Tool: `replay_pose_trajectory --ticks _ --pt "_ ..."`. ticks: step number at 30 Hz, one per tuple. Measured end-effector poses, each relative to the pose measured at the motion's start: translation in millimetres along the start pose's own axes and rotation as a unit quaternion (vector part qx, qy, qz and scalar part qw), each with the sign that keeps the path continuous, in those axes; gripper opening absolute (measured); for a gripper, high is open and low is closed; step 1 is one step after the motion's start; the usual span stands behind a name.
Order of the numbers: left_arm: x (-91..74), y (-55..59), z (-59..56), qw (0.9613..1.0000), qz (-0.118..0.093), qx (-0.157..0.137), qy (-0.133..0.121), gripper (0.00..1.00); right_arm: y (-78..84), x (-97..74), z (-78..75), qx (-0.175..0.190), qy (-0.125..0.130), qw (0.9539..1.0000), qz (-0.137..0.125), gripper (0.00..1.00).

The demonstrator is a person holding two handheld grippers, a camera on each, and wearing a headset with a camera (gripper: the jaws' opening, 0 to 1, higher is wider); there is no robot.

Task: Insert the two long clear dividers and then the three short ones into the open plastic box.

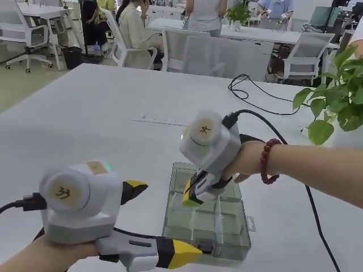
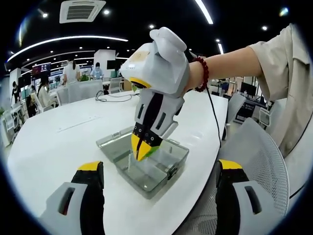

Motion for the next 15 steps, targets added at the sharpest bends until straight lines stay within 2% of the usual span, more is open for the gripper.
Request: replay_pose_trajectory --ticks 6,11,15 --pt "-0.5 -1.5 2.6 1.0000 -0.007 -0.002 -0.003 0.97 0.9 9.4 1.1 -0.007 0.001 1.0000 0.007 0.02" --pt "-1.6 0.0 3.9 1.0000 -0.004 -0.003 -0.005 0.97 1.3 15.9 2.5 -0.024 0.000 0.9997 0.012 0.02" --pt "-2.0 0.4 4.6 1.0000 -0.003 -0.004 -0.006 0.97 2.8 18.1 0.8 -0.020 -0.002 0.9997 0.010 0.02"
Point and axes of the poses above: the centre of the closed fingertips' face, and the gripper's own axes: x roughly forward along the fingers, z roughly to its left, y roughly out of its underside, the point moved 8 cm from there along -x, roughly backward along the fingers, and after that the axes turned 4 degrees about -z, right-handed, at the moved point
